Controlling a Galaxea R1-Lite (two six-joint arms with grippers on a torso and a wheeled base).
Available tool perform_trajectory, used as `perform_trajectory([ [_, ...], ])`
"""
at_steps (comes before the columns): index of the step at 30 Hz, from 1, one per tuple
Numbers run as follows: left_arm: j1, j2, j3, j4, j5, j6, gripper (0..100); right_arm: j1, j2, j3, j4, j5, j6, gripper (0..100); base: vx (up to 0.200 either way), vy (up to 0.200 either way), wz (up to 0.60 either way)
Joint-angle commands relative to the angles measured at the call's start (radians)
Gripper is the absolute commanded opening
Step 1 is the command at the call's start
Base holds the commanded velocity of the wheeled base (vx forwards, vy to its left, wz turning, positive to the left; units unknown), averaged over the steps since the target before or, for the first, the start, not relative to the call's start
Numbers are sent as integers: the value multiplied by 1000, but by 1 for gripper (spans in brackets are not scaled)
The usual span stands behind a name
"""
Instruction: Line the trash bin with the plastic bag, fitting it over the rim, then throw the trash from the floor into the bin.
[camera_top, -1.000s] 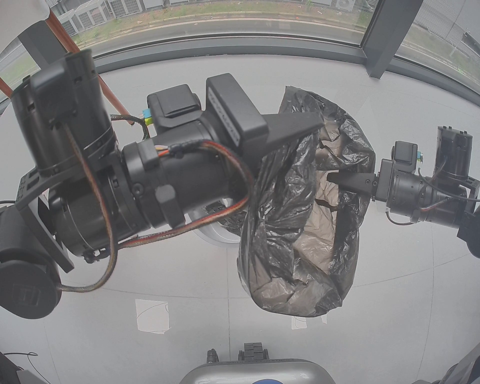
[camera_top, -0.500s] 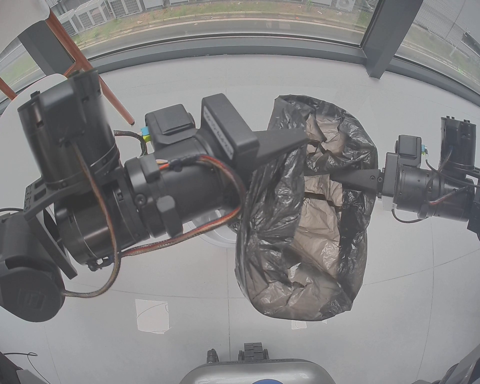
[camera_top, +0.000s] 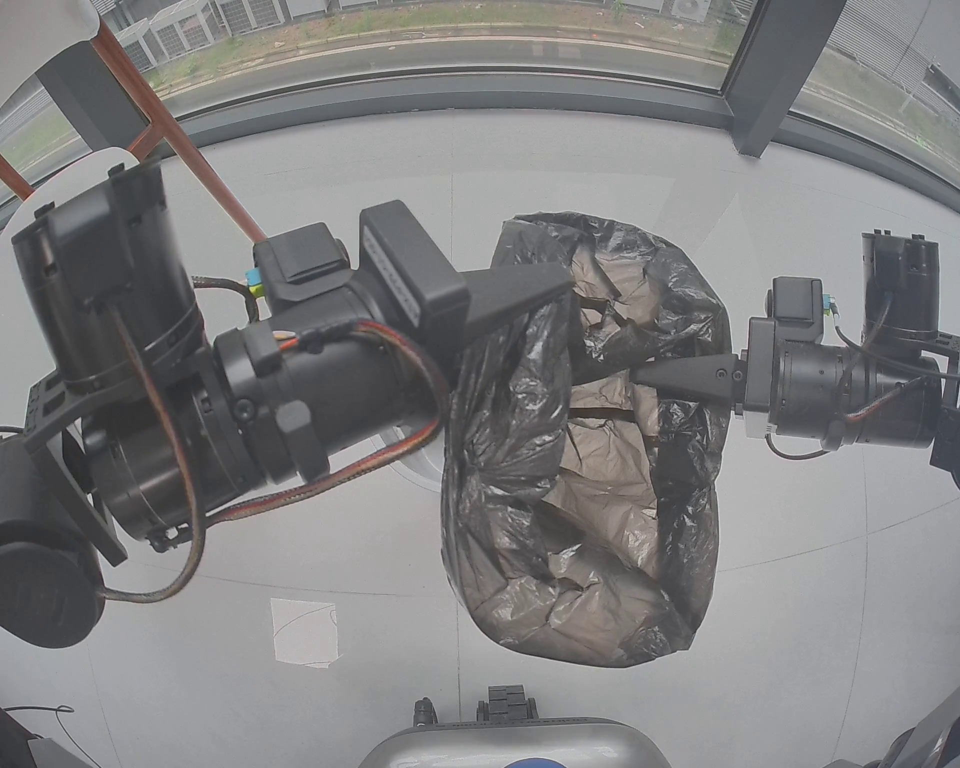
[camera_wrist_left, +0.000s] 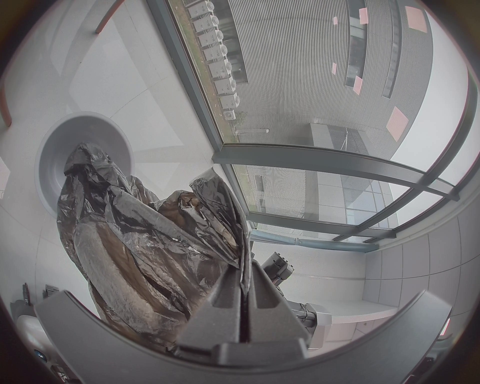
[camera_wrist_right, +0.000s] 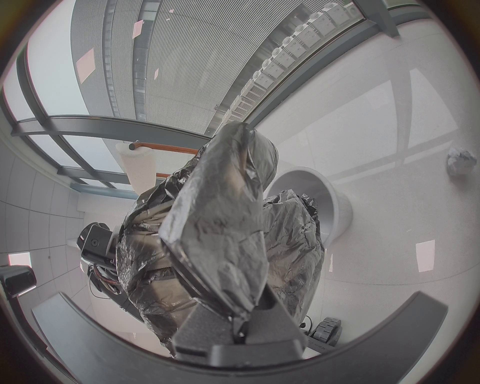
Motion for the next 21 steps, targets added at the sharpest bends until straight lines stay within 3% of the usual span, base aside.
perform_trajectory([
  [1, 2, -47, 19, 1, 2, 2, 0, 33, 18, -22, 3, 3, 5, 0, 0, 0, 0],
  [12, 4, -123, 143, 0, 42, 0, 0, 70, 73, -51, 6, -2, 4, 0, 0, 0, 0],
  [21, 5, -126, 163, 1, 42, 0, 0, 69, 107, -57, 3, -2, 4, 0, 0, 0, 0],
])
